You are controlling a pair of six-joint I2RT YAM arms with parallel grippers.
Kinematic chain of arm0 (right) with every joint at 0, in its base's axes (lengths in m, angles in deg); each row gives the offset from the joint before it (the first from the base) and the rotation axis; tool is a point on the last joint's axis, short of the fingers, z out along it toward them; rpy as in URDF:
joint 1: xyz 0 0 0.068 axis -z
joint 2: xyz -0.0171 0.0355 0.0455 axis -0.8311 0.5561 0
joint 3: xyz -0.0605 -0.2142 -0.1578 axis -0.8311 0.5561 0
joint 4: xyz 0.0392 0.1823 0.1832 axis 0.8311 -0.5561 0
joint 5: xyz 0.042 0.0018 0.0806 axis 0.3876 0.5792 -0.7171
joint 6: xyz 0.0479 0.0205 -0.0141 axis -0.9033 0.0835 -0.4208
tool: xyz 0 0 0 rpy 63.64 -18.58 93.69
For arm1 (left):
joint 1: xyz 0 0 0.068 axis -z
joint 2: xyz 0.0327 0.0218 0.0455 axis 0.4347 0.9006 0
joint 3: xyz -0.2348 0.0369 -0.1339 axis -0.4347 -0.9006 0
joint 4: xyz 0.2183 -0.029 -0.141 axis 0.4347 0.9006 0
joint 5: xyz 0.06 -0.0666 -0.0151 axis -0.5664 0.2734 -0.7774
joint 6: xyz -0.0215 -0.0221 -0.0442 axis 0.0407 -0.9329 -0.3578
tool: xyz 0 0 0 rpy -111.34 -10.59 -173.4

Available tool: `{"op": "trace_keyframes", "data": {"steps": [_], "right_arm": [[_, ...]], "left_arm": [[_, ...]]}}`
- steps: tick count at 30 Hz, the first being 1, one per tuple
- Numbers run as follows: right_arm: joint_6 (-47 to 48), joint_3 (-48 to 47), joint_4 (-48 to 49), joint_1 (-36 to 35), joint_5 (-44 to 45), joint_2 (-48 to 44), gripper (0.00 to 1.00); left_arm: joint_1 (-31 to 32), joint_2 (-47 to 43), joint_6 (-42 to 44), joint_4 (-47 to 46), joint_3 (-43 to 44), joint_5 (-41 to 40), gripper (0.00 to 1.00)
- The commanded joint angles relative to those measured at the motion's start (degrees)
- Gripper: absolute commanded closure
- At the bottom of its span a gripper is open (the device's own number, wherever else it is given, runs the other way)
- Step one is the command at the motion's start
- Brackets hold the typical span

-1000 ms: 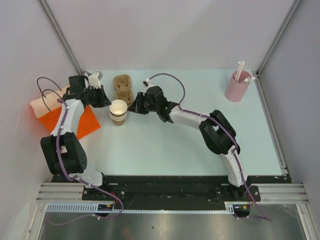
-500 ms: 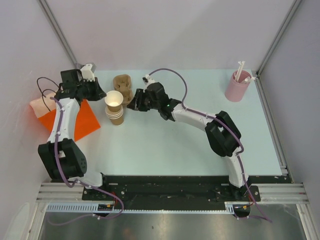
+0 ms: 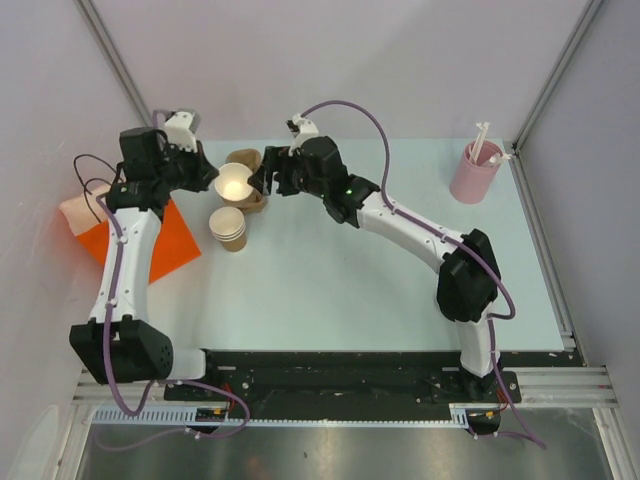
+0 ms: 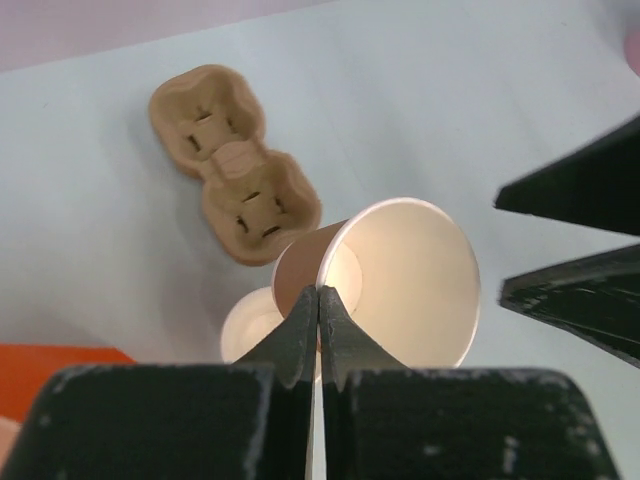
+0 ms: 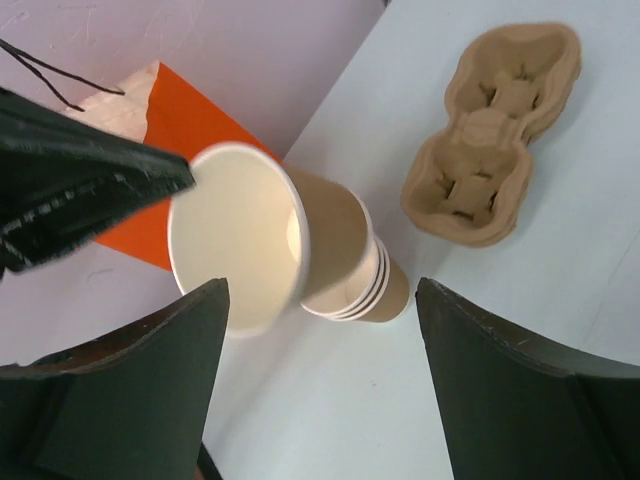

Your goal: Pack the takeout coffee

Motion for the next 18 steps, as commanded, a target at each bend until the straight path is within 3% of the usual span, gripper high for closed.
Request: {"op": "trace_keyframes", "data": {"steps": [1,4,7,11,16,17,18], "right_arm": [[6.46,-6.53,-6.06,-0.61,4.35,-1.43,0.19],[8.92,-9.79,-10.45,-0.96,5.23,0.41,0.19],[9.89,-9.88,-12.48,-0.96,7.26,1.12,0.26],[11.12,-9.44,-14.32,-0.96,7.52,1.39,0.52],[12.79,-7.60,-14.42,-0.88,7.43,0.16,0.68],[12.88,-7.34,-14.68,-0.79,7.26,-0.02,0.81],[12.88,-6.98,-14.77,-0.53,6.56,-0.28,0.86]], "left_arm": [[5.39,-3.44,2.52,-0.78,0.91,-2.04,1.00],[7.85,-3.53,2.53,-0.78,1.52,-1.87,1.00],[9.09,-3.53,2.26,-0.69,1.87,-0.91,1.00],[9.45,-3.35,1.30,-0.78,1.96,0.76,1.00],[9.53,-3.09,1.21,-0.69,1.09,0.94,1.00],[9.53,-2.92,1.29,-0.78,0.91,1.12,1.00],[9.53,-2.83,1.73,-0.78,0.65,1.90,1.00]]}}
